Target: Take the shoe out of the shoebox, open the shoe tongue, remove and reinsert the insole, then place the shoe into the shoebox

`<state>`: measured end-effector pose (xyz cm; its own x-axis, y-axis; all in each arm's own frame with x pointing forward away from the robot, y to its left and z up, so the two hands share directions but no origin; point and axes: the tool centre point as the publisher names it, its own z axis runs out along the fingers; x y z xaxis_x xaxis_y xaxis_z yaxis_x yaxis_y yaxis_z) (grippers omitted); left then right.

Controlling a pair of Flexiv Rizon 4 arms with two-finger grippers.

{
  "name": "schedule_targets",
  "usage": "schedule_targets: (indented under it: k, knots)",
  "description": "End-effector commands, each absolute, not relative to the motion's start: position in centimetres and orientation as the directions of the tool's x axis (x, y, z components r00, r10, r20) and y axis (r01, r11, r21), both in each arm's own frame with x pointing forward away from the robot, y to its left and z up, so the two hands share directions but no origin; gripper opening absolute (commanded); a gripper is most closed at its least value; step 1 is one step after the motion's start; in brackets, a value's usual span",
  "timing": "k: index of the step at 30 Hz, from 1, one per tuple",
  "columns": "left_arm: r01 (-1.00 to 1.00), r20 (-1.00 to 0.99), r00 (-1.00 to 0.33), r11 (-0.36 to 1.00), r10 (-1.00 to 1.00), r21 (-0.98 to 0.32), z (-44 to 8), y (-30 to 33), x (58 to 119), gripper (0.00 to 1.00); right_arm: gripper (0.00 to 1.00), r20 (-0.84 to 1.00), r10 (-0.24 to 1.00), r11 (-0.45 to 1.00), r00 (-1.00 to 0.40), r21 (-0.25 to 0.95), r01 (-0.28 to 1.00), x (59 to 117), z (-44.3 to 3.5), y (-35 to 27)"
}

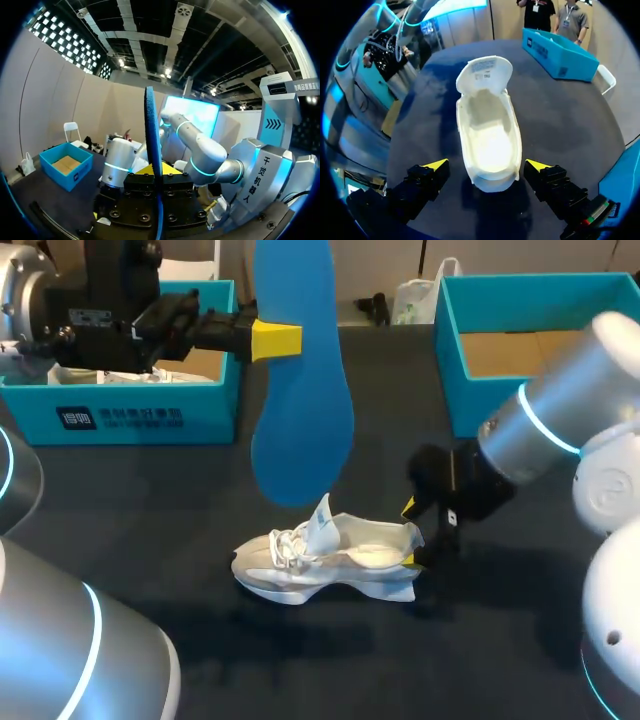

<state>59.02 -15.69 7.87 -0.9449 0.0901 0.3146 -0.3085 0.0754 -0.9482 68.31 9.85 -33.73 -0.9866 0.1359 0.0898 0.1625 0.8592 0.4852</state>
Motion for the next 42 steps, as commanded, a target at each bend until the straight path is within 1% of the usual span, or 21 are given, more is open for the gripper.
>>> schedule_targets:
  k: [1,6,9,12,16,21,33,42]
  knots:
    - [-0.309,0.315,-0.945,0.077,0.091,-0.948,7.9,-15.9,59.2,0.00,1.00,0.089,0.137,0.978,-0.986,0.143,0.149,68.3,-33.2,9.9]
    - [-0.309,0.315,-0.945,0.077,0.091,-0.948,7.9,-15.9,59.2,0.00,1.00,0.092,0.146,0.979,-0.985,0.130,0.158,68.5,-33.1,9.9]
    - [-0.309,0.315,-0.945,0.077,0.091,-0.948,7.9,-15.9,59.2,0.00,1.00,0.133,0.206,0.978,-0.969,-0.007,0.207,69.0,-33.2,10.6]
    - [-0.309,0.315,-0.945,0.077,0.091,-0.948,7.9,-15.9,59.2,0.00,1.00,0.137,0.245,0.968,-0.960,-0.081,0.236,68.8,-33.1,11.4]
    - [-0.309,0.315,-0.945,0.077,0.091,-0.948,7.9,-15.9,59.2,0.00,1.00,0.112,0.256,0.958,-0.960,-0.160,0.237,68.4,-33.0,12.0]
    - [-0.309,0.315,-0.945,0.077,0.091,-0.948,7.9,-15.9,59.2,0.00,1.00,0.103,0.256,0.956,-0.961,-0.174,0.236,68.4,-33.3,11.5]
    - [-0.309,0.315,-0.945,0.077,0.091,-0.948,7.9,-15.9,59.2,0.00,1.00,0.059,0.252,0.959,-0.966,-0.150,0.241,68.5,-33.3,11.3]
    - [-0.309,0.315,-0.945,0.077,0.091,-0.948,7.9,-15.9,59.2,0.00,1.00,0.019,0.204,0.972,-0.979,-0.121,0.201,70.1,-32.7,12.7]
